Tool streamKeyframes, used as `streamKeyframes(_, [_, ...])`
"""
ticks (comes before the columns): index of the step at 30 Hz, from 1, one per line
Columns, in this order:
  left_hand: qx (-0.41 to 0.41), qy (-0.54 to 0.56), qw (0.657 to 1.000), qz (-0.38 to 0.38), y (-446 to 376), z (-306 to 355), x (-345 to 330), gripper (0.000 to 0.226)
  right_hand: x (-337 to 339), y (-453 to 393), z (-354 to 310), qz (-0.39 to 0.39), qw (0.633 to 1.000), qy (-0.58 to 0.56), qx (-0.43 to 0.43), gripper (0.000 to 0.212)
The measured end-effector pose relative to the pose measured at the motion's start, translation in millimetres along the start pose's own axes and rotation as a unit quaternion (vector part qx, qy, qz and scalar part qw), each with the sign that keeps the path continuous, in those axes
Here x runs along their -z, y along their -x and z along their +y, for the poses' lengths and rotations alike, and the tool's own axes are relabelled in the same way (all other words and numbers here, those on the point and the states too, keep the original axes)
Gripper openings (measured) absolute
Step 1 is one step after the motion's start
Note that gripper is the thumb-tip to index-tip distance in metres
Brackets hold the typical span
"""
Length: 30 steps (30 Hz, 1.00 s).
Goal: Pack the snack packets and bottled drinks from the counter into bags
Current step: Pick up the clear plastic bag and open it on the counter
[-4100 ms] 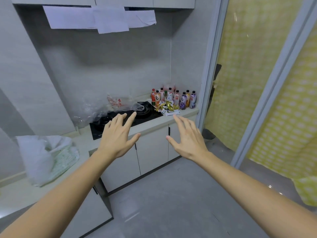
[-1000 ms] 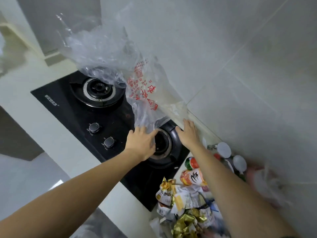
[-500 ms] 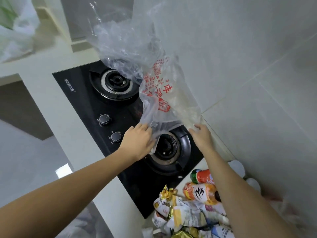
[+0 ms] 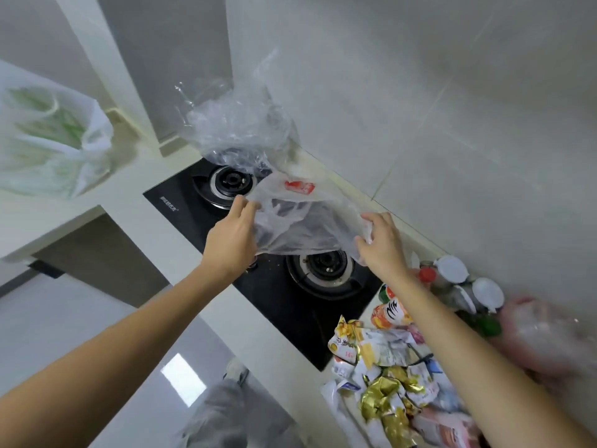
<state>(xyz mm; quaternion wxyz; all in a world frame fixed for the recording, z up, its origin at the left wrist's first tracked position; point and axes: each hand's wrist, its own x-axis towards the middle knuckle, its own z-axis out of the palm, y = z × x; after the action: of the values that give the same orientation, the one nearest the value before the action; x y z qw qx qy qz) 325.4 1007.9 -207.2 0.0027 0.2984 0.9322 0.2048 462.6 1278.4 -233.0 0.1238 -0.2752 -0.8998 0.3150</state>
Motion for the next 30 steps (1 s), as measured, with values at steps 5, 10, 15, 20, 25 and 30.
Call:
streamKeyframes(5, [-0.028, -0.054, 0.997, -0.042, 16, -9, 33, 0.03, 1, 41, -29, -0.061, 0.997, -0.003, -0.036, 0.049])
streamKeyframes(10, [-0.103, -0.112, 0.986, -0.065, 10, -36, 63, 0.037, -13, 88, -71, -0.06, 0.995, 0.024, -0.074, 0.053])
streamKeyframes(15, [-0.177, -0.147, 0.971, -0.065, 16, -72, 101, 0.035, -24, 133, -126, -0.028, 0.99, 0.033, -0.137, 0.05])
streamKeyframes(20, [-0.223, -0.172, 0.957, -0.063, 26, -103, 138, 0.035, -18, 170, -178, -0.024, 0.977, 0.013, -0.211, 0.034])
streamKeyframes(25, [-0.256, -0.156, 0.951, -0.074, 33, -106, 151, 0.027, -11, 191, -205, 0.046, 0.979, 0.032, -0.194, 0.023])
streamKeyframes(30, [-0.285, -0.138, 0.945, -0.085, 39, -88, 127, 0.015, -23, 198, -187, 0.127, 0.979, 0.119, -0.109, 0.026])
